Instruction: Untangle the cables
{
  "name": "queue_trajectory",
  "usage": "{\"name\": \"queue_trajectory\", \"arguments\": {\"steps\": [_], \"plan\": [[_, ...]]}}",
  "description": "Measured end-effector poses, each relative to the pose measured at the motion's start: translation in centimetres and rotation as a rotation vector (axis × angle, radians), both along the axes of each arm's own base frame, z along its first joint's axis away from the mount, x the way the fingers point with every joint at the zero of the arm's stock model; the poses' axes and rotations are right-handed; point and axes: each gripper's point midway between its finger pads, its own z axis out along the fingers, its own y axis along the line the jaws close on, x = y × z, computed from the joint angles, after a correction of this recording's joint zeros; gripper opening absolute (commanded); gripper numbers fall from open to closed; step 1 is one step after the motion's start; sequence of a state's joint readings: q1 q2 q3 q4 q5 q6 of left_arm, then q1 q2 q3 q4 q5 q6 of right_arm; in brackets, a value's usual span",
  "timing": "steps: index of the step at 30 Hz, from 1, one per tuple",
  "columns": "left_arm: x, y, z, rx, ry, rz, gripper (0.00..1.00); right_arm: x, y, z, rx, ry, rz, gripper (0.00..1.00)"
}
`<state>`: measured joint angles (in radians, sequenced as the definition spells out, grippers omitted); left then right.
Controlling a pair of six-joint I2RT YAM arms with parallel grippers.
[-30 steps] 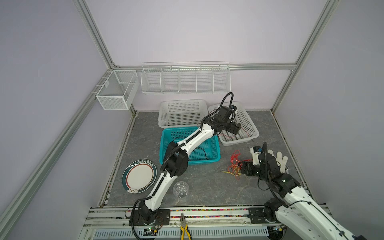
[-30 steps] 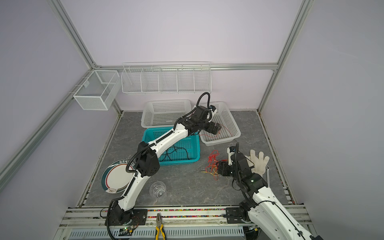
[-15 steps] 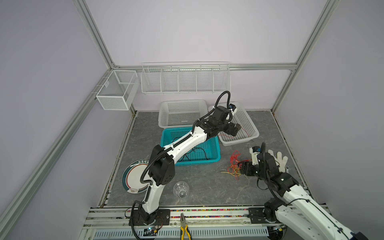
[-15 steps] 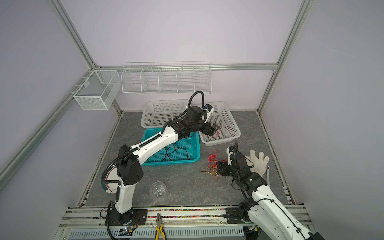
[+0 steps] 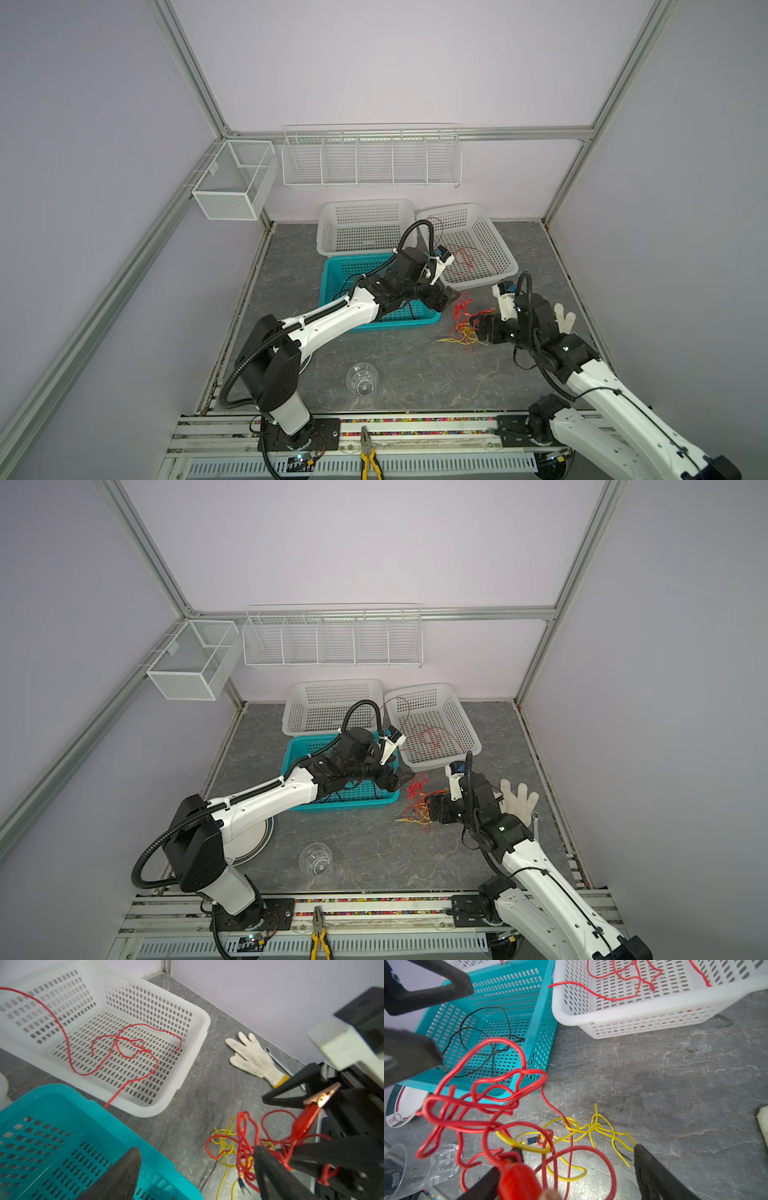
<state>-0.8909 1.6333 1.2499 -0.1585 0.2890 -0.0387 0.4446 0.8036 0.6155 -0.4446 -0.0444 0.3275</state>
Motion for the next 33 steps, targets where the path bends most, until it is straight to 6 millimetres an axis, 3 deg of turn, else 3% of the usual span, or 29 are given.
{"name": "queue_trajectory", "arguments": {"steps": [4, 10, 15, 21, 26, 33], "plan": [[-2.3, -1.3, 0.1, -0.033, 0.005, -0.079, 0.77, -0.2, 0.5, 0.3, 0.005, -0.008, 0.041, 0.85], [-3.4, -2.5, 1.2, -0.108, 0.016, -0.126, 0.36, -0.2, 0.9, 0.6, 0.012, -0.024, 0.068, 0.85], [-3.8, -2.6, 0.7, -0.131, 0.046, -0.132, 0.0, 0.0, 1.0, 0.8, 0.017, -0.035, 0.07, 0.84], [-3.5, -2.8, 0.5, -0.137, 0.06, -0.114, 0.0, 0.0, 1.5, 1.7, 0.041, -0.049, 0.091, 0.85], [-2.8, -2.5, 0.3, -0.126, 0.047, -0.071, 0.0, 0.0, 1.9, 3.8, 0.078, -0.096, 0.099, 0.85], [-1.5, -0.1, -0.8, -0.075, 0.0, 0.06, 0.0, 3.3, 1.6, 6.5, 0.045, -0.142, 0.018, 0.82]]}}
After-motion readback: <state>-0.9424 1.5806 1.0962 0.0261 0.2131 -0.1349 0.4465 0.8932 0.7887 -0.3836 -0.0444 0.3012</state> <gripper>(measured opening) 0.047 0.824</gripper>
